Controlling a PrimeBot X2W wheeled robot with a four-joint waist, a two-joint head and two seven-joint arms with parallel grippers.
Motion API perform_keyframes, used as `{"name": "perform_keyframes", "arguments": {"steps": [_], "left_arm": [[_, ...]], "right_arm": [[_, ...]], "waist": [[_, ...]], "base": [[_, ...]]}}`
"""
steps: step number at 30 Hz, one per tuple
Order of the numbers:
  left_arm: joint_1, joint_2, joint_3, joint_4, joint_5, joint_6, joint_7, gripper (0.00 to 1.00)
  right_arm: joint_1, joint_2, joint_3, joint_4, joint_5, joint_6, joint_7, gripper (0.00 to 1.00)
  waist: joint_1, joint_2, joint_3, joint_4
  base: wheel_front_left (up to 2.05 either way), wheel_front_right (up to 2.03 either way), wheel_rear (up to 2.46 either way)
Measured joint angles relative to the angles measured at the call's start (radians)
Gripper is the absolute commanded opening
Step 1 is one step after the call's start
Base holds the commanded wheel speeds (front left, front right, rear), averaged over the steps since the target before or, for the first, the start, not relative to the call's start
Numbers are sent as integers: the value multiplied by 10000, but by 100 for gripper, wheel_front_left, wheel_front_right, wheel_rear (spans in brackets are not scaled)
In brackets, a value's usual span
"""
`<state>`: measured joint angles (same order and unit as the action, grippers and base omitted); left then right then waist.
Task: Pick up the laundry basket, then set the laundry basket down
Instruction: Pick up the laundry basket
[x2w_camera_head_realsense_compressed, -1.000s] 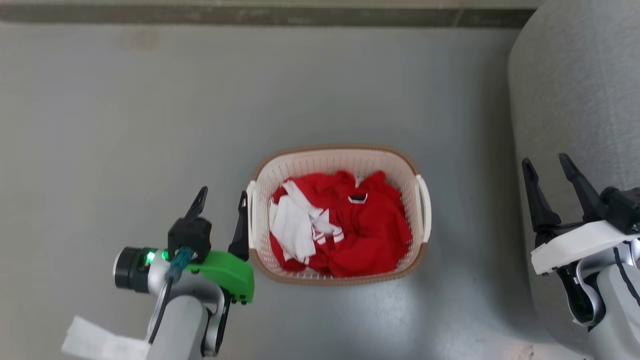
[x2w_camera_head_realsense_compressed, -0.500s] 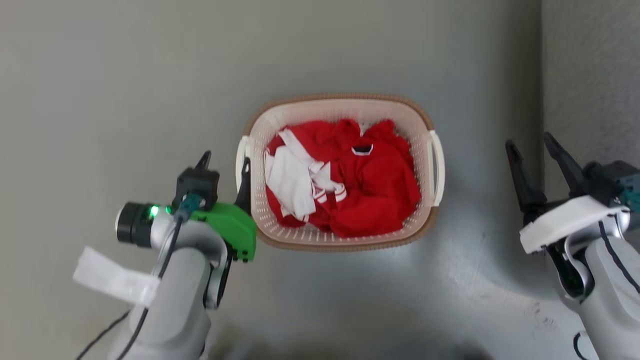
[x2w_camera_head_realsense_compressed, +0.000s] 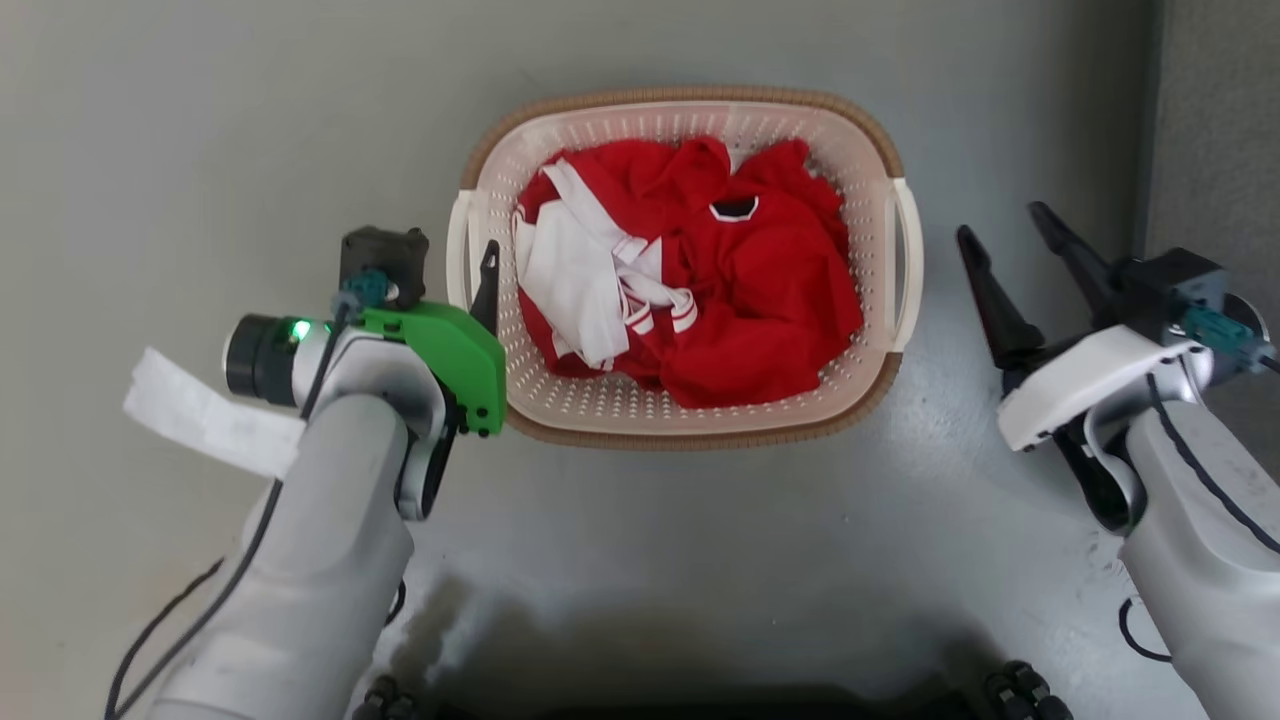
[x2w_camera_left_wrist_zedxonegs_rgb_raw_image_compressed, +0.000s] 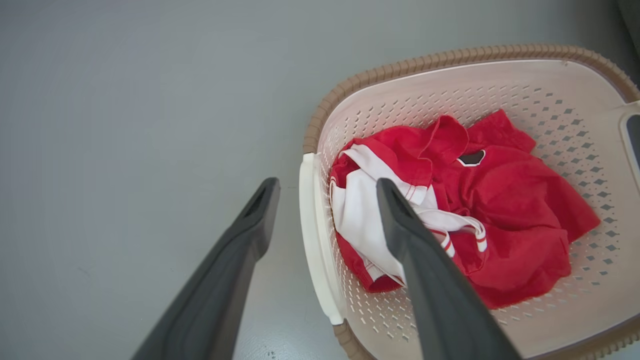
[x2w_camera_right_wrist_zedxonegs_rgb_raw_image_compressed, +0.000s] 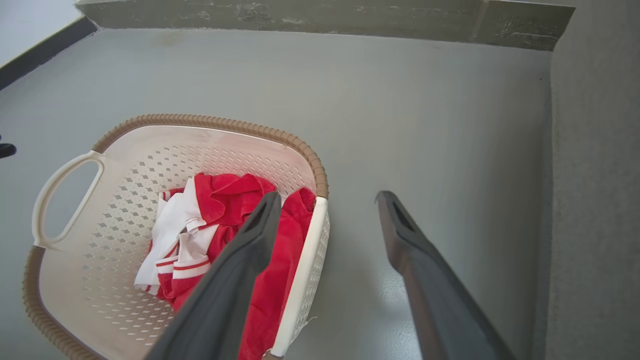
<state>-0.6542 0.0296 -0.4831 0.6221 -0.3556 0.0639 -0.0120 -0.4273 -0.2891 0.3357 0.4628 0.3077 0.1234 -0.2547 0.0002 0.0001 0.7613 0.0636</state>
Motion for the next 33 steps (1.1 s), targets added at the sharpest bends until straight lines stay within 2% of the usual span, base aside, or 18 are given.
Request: {"name": "perform_keyframes", "arguments": {"steps": [10,20,22,23,24,25,26,33], "left_arm": [[-927,-38,-121,1185,-201,-209,144,100],[-1950,-65,-391,2034,-550,-393,353,100],[-2110,-65,-472,2201,-570,-568,391,100],[-2177,-71,-508,2284,-585,-637,391,100],[-2220,-86,-502,2355,-642,-639,389,84],[-2266,-90,-508,2431,-721,-642,370,18],[-2266,-90,-508,2431,-721,-642,370,0],[-2398,-102,-650,2830,-897,-744,48,0]], "right_arm": [[-754,71,1011,1127,257,0,125,100],[-1763,81,1588,1818,637,0,506,100],[-1921,79,1712,1933,640,0,546,100],[-2019,79,1822,1992,667,0,589,97],[-2104,81,1894,2031,709,2,591,28],[-2190,88,1958,2090,725,10,591,0],[-2190,88,1958,2090,725,10,591,0],[-2522,173,2339,2418,1174,73,571,0]], "waist": [[-1,0,718,-75],[-1,0,1362,-137],[-1,0,1499,-139],[-1,0,1562,-140],[-1,-1,1621,-142],[-1,0,1675,-143],[-1,0,1675,-143],[-2,0,1713,-150]], "base": [[0,0,0],[0,0,0],[0,0,0],[0,0,0],[0,0,0],[0,0,0],[0,0,0],[0,0,0]]}}
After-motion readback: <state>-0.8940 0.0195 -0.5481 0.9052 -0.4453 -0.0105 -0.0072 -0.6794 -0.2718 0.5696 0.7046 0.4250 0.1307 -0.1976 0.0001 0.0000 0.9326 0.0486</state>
